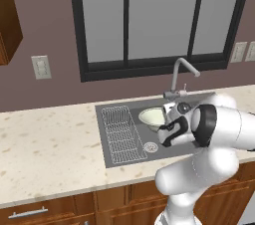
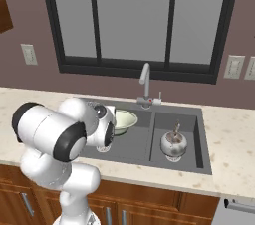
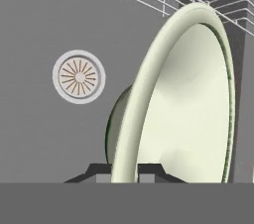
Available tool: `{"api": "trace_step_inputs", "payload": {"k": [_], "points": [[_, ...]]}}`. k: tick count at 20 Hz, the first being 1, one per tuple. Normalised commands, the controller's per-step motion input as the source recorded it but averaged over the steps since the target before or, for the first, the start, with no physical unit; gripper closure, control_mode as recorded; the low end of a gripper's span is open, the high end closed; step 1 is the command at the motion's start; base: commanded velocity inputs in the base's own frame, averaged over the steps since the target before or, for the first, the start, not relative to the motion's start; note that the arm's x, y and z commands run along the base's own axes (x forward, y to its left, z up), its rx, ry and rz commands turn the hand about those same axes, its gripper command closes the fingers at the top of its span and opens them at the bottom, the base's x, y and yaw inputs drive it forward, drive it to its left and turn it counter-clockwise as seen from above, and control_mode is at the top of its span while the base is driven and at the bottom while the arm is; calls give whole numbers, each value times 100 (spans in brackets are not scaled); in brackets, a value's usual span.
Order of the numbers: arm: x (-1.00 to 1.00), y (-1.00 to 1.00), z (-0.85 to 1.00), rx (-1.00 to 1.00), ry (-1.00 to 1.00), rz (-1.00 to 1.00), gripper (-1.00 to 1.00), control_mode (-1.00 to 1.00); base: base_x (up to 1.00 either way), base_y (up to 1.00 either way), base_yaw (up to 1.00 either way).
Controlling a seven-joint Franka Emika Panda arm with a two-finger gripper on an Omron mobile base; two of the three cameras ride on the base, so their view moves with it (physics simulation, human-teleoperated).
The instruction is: Place the bowl in the left basin and the kettle in the right basin of the sink.
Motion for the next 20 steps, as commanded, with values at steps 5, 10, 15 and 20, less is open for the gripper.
{"api": "trace_step_inputs", "payload": {"k": [5,10,15,20], "points": [[38,-2,-18,0,0,0,100,-100,0,0,0],[32,-5,-23,1,2,0,100,-100,0,0,0],[26,-6,-19,2,7,0,100,-100,0,0,0],[20,-9,-8,4,10,0,100,-100,0,0,0]]}}
